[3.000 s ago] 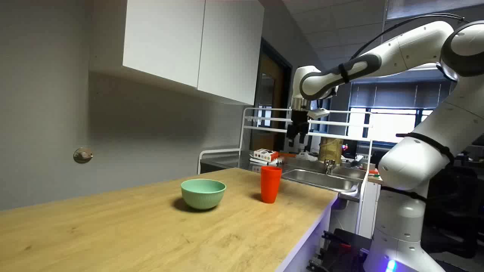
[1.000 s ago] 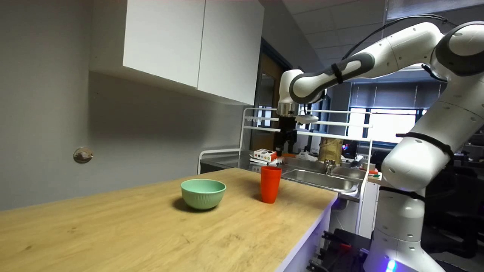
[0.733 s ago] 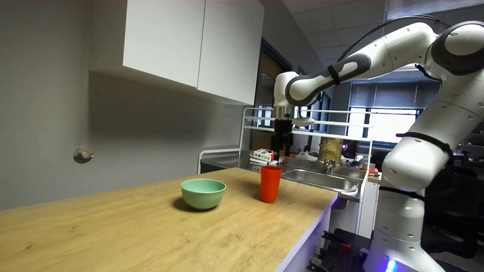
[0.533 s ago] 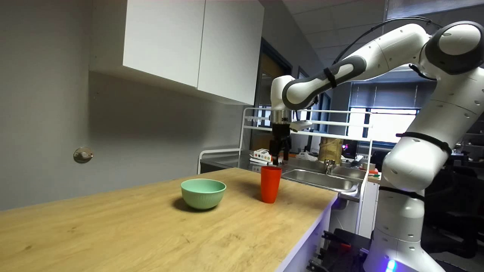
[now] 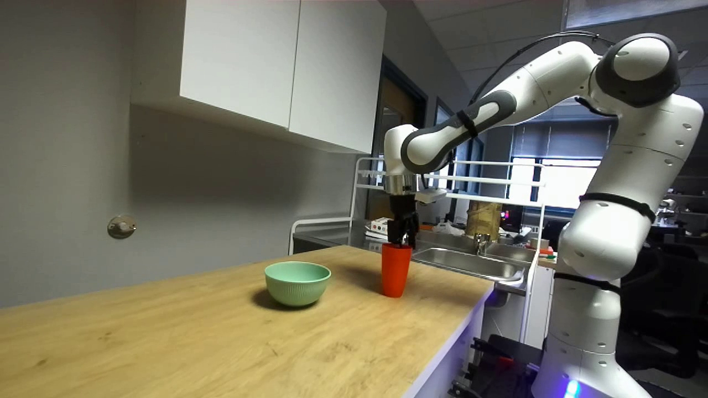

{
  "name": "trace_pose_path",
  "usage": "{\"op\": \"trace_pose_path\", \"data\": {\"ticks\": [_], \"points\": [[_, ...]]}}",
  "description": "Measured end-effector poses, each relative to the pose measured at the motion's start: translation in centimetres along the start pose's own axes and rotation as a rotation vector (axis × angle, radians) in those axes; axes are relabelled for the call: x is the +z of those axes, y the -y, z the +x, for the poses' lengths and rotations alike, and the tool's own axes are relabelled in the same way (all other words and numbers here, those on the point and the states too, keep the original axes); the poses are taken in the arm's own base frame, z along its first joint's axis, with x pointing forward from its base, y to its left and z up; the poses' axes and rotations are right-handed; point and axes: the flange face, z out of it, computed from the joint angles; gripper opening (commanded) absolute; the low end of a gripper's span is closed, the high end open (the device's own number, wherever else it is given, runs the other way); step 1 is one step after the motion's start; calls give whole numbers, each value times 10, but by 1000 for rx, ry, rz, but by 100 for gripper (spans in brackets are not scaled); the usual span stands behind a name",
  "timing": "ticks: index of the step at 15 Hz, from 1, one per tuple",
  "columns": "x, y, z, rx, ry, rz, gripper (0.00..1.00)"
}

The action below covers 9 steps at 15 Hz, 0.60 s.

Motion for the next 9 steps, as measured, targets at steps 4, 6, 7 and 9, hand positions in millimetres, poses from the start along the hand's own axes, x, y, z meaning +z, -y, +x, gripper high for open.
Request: {"op": "trace_pose_path", "data": {"ticks": [4, 6, 7, 9], "points": [[5, 7, 9, -16, 12, -4, 29], [5, 10, 12, -25, 11, -17, 14], [5, 12, 14, -25, 8, -30, 6], [2, 17, 17, -22, -5, -69, 2]]}}
